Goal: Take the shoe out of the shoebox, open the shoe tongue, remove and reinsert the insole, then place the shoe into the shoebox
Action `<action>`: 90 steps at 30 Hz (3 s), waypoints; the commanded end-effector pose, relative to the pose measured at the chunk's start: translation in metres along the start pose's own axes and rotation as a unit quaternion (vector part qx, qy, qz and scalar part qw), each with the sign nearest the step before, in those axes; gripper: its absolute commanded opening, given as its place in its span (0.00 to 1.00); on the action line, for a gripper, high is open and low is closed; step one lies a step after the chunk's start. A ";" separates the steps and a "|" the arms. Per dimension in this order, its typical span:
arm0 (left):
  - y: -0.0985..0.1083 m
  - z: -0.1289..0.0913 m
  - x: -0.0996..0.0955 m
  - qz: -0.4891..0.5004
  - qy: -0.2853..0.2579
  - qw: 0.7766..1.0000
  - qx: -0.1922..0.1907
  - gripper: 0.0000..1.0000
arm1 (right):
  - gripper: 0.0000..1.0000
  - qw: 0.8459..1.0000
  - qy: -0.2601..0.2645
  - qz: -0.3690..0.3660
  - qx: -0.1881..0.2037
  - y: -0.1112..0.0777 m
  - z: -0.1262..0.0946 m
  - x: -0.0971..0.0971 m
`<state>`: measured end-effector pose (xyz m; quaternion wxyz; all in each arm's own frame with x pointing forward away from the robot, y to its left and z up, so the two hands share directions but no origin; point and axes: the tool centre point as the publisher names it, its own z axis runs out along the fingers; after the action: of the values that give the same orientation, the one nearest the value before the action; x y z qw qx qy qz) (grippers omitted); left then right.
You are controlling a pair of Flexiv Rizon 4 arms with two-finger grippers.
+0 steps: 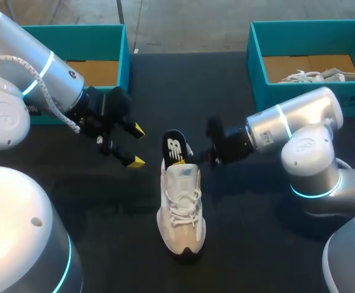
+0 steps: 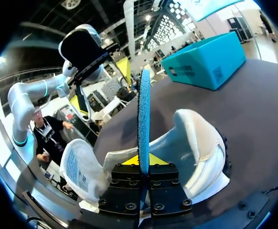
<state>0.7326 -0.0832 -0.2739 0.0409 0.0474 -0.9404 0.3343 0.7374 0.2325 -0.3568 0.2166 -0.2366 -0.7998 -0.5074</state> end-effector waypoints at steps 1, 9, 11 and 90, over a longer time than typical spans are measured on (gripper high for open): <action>0.000 0.000 0.001 0.000 0.000 1.000 -0.001 1.00 | 0.00 1.000 -0.003 0.005 0.001 -0.008 0.004 0.003; 0.000 0.000 0.001 0.000 0.000 1.000 -0.001 1.00 | 0.32 1.000 -0.012 -0.018 -0.003 0.006 -0.001 0.005; 0.000 0.000 0.001 0.000 0.000 1.000 -0.001 1.00 | 0.33 0.999 -0.015 -0.028 -0.004 0.014 -0.003 0.005; 0.000 0.000 0.001 0.000 0.000 1.000 -0.001 1.00 | 1.00 0.999 -0.018 -0.028 0.039 0.008 -0.002 0.010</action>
<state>0.7327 -0.0834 -0.2739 0.0409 0.0474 -0.9405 0.3340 0.7367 0.2356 -0.3492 0.2003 -0.2127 -0.8277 -0.4791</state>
